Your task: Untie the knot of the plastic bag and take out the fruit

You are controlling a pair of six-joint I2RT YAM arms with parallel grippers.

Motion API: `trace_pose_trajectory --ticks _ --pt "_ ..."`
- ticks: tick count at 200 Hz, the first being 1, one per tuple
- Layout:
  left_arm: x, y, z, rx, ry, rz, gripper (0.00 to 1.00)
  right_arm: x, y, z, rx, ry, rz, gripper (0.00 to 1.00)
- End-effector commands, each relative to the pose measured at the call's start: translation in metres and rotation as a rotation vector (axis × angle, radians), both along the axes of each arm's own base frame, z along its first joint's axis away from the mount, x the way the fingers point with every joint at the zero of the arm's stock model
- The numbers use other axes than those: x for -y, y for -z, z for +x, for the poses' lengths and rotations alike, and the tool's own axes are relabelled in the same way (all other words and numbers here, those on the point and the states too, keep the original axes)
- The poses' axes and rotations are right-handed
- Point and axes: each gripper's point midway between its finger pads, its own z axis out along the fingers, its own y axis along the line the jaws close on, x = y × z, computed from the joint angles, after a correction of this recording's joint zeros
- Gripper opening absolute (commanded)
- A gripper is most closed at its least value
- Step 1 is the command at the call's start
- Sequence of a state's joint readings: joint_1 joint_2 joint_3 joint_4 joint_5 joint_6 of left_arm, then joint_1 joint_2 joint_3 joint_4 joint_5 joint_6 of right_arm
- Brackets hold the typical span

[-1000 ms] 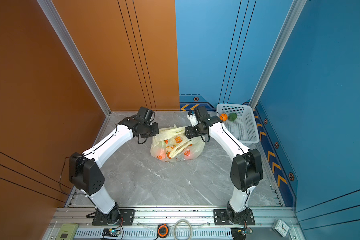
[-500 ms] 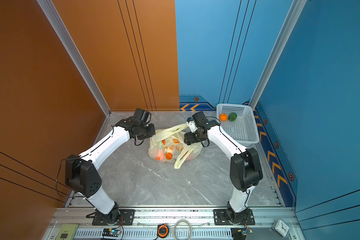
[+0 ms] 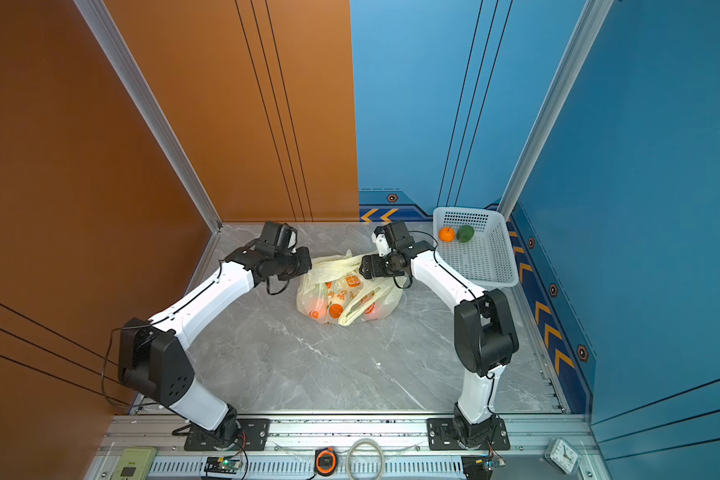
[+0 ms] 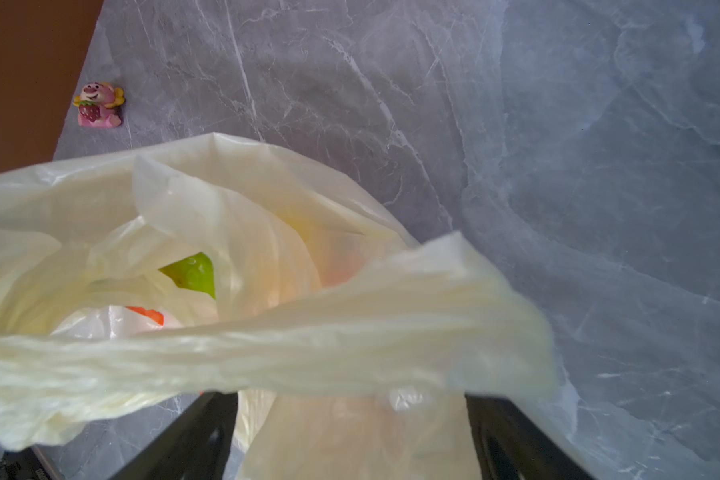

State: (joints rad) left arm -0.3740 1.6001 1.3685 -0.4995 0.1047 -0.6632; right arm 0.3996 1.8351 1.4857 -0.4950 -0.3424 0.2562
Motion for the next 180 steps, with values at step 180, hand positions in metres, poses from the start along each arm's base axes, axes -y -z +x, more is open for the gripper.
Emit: trace_pose_trajectory --ticks 180 --pt "-0.031 -0.007 -0.004 0.113 -0.043 -0.292 0.00 0.041 0.005 -0.045 -0.018 -0.035 -0.137 0.82"
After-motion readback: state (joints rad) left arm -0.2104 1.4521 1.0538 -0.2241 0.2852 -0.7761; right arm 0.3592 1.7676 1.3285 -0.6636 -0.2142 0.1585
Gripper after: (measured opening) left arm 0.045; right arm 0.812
